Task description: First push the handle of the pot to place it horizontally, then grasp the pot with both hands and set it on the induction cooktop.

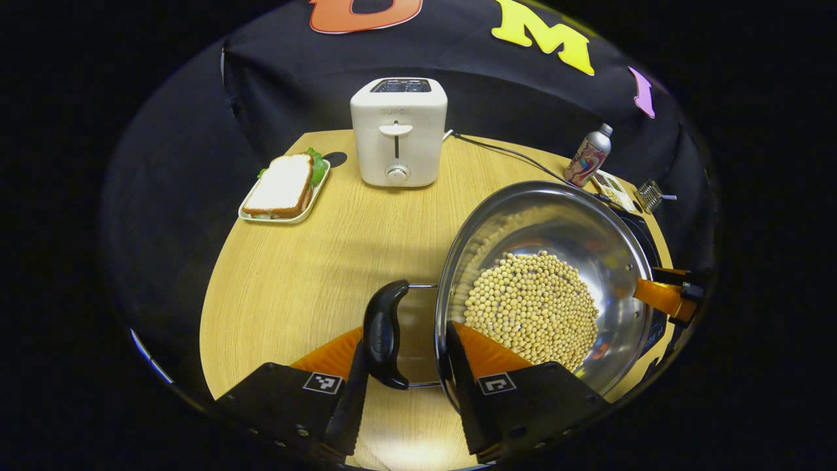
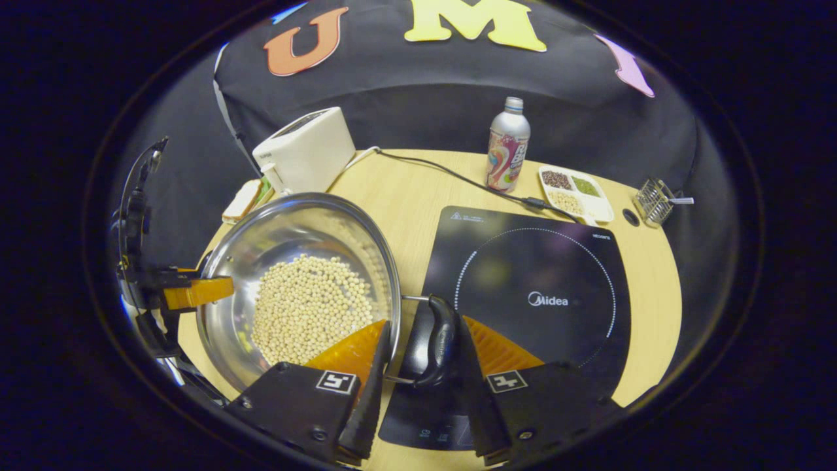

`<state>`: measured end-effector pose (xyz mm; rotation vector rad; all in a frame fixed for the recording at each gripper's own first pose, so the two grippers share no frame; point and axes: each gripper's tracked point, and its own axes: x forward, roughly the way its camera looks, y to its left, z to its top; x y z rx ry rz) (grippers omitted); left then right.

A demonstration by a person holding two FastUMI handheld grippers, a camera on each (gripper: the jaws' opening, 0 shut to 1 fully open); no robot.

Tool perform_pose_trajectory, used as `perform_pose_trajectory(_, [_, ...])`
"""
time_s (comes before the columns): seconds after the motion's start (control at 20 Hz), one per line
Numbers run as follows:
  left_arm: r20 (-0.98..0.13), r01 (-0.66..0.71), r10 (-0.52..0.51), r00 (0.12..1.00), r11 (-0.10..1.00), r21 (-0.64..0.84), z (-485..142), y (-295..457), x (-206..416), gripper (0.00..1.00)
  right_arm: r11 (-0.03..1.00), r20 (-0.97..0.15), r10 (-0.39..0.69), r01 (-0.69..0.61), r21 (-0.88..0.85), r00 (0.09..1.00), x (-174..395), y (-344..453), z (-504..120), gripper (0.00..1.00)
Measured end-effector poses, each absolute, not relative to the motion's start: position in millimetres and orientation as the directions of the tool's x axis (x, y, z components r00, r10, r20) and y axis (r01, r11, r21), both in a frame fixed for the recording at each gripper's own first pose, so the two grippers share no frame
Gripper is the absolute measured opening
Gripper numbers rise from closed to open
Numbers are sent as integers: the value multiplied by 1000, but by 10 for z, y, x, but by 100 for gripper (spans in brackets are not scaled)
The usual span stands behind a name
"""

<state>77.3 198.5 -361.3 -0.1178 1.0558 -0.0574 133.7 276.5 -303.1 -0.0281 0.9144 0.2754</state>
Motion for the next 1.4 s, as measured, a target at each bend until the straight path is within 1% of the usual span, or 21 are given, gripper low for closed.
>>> perform_pose_trajectory(0.4, [-842, 34, -111, 529, 993, -110, -3523, 1958, 799, 60, 972, -756, 215, -213, 102, 619, 1197, 2323, -2722, 56])
perform_pose_trajectory(0.45, [-840, 38, -114, 530, 993, -111, -3517, 1956, 805, 60, 973, -755, 211, -211, 99, 621, 1189, 2239, -2703, 59])
perform_pose_trajectory(0.5, [-842, 44, -120, 527, 992, -114, -3512, 1954, 811, 60, 974, -754, 206, -208, 94, 624, 1170, 2152, -2685, 55])
perform_pose_trajectory(0.85, [-837, 116, -177, 519, 984, -136, -3633, 1924, 911, 60, 987, -744, 155, -136, 86, 650, 1201, 1432, -2573, 55])
perform_pose_trajectory(0.95, [-837, 135, -189, 514, 981, -138, -3633, 1912, 926, 60, 989, -742, 142, -120, 83, 655, 1242, 1227, -2570, 58])
perform_pose_trajectory(1.0, [-836, 144, -196, 512, 979, -142, -3646, 1913, 937, 60, 990, -742, 137, -113, 82, 657, 1257, 1124, -2584, 55])
perform_pose_trajectory(1.05, [-838, 147, -202, 507, 978, -147, -3637, 1906, 943, 60, 991, -742, 133, -106, 84, 657, 1264, 1022, -2602, 59])
perform_pose_trajectory(1.2, [-842, 171, -225, 490, 972, -161, -3638, 1916, 970, 60, 994, -745, 113, -82, 79, 658, 1333, 753, -2672, 59])
perform_pose_trajectory(1.25, [-847, 173, -230, 480, 971, -165, -3639, 1911, 958, 60, 994, -749, 107, -77, 75, 654, 1343, 670, -2697, 55])
perform_pose_trajectory(1.35, [-845, 184, -235, 480, 969, -165, -3621, 1918, 997, 60, 995, -753, 104, -73, 74, 650, 1373, 540, -2719, 59])
perform_pose_trajectory(1.4, [-845, 191, -237, 479, 968, -163, -3617, 1928, 1007, 60, 995, -751, 105, -70, 78, 652, 1401, 476, -2720, 59])
